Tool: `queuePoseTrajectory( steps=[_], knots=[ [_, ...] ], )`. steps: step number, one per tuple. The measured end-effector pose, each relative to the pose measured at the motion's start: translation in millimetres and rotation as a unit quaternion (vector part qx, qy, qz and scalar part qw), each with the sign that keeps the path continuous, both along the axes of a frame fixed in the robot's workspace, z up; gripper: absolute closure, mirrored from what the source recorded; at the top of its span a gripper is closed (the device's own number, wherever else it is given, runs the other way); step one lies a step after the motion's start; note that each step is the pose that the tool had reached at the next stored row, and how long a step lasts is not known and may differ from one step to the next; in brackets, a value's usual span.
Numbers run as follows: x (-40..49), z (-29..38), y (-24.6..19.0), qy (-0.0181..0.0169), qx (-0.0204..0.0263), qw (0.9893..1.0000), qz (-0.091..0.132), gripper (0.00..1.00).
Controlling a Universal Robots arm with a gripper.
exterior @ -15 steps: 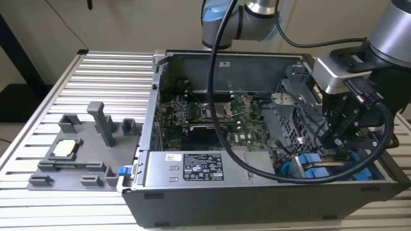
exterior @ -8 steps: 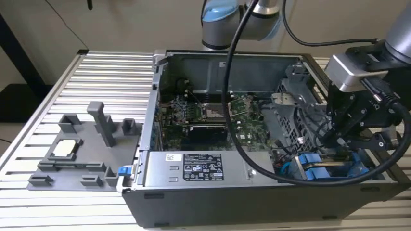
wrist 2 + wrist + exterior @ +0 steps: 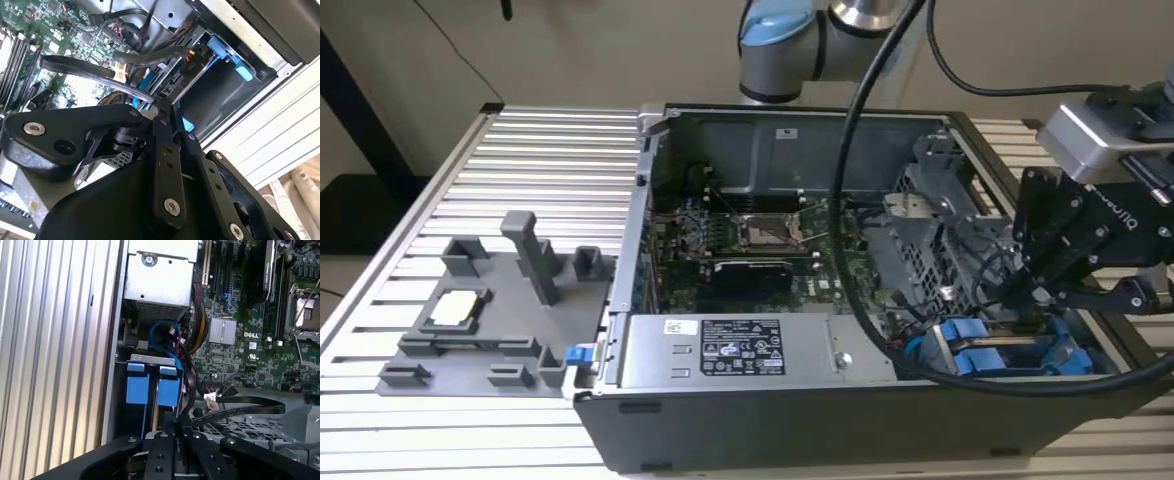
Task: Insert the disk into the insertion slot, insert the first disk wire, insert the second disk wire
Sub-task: 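Insert the second disk wire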
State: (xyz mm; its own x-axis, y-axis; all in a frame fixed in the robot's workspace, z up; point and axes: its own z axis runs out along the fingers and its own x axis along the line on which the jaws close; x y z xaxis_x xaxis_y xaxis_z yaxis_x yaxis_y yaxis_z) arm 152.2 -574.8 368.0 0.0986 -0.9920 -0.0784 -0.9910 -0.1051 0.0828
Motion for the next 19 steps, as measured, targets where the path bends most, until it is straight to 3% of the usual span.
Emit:
queuePoseTrajectory(
  steps=[3,6,14,19],
  knots=[
    [7.8,0.0,-1.7,0.01,0.0,0.9999,0.0,0.84],
    [14.9,0.0,-3.9,0.0159,0.0,0.9999,0.0,0.84],
    [17.9,-3.3,-5.9,0.017,0.0045,0.9996,-0.02,0.84],
    [17.9,-4.9,-6.0,0.017,0.0057,0.9996,-0.021,0.84]
  ],
)
